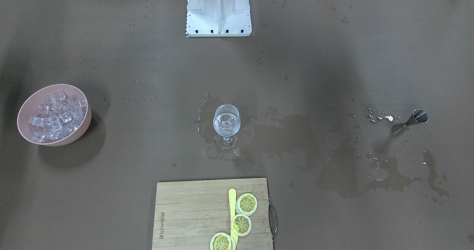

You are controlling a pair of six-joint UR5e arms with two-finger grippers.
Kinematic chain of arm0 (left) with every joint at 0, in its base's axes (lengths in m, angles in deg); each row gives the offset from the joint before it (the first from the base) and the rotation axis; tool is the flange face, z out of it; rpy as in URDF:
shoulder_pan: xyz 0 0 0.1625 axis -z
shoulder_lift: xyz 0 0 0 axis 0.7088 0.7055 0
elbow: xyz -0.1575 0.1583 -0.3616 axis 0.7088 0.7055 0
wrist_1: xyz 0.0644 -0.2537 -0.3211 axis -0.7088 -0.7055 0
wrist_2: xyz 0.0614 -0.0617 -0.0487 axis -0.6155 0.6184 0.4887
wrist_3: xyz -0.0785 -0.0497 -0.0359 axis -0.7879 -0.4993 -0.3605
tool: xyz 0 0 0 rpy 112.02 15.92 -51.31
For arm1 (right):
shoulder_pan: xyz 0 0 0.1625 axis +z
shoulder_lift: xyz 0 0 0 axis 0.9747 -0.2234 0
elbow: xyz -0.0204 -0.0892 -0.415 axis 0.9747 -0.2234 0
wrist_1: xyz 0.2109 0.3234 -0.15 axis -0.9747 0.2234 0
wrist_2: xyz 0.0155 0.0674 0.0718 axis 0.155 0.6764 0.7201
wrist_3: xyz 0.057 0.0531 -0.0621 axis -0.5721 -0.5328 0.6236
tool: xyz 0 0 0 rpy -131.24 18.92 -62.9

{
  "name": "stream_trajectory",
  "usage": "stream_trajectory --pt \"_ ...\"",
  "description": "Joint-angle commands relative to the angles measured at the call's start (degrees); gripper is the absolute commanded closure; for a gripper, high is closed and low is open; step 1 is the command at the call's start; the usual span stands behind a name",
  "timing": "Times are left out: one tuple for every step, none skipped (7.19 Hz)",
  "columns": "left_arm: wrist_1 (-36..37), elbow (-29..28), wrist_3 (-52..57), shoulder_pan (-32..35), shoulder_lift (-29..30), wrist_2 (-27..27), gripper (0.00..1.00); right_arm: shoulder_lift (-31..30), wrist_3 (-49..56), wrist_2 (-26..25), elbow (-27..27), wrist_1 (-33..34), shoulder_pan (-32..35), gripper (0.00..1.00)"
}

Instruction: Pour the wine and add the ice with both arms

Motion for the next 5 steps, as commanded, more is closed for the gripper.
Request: stream_trajectory --pt "1.98 0.82 1.47 0.01 0.27 -1.13 0.02 -0.26 -1.29 -0.77 -0.36 0.24 -1.42 0.0" --pt "3.47 1.44 1.74 0.18 0.62 -0.96 0.02 0.0 -2.17 -0.95 -0.45 0.24 -2.03 0.0" --pt "4.44 2.75 1.74 0.09 0.45 -0.87 0.02 -0.26 -2.18 -0.95 -0.45 0.24 -2.39 0.0" --pt "4.98 3.28 1.74 0.01 0.71 -0.78 0.02 -0.69 -2.18 -0.95 -0.36 0.24 -2.39 0.0" --pt "5.33 3.46 1.74 0.01 0.98 -0.78 0.02 -0.87 -2.18 -0.95 -0.19 0.24 -2.39 0.0"
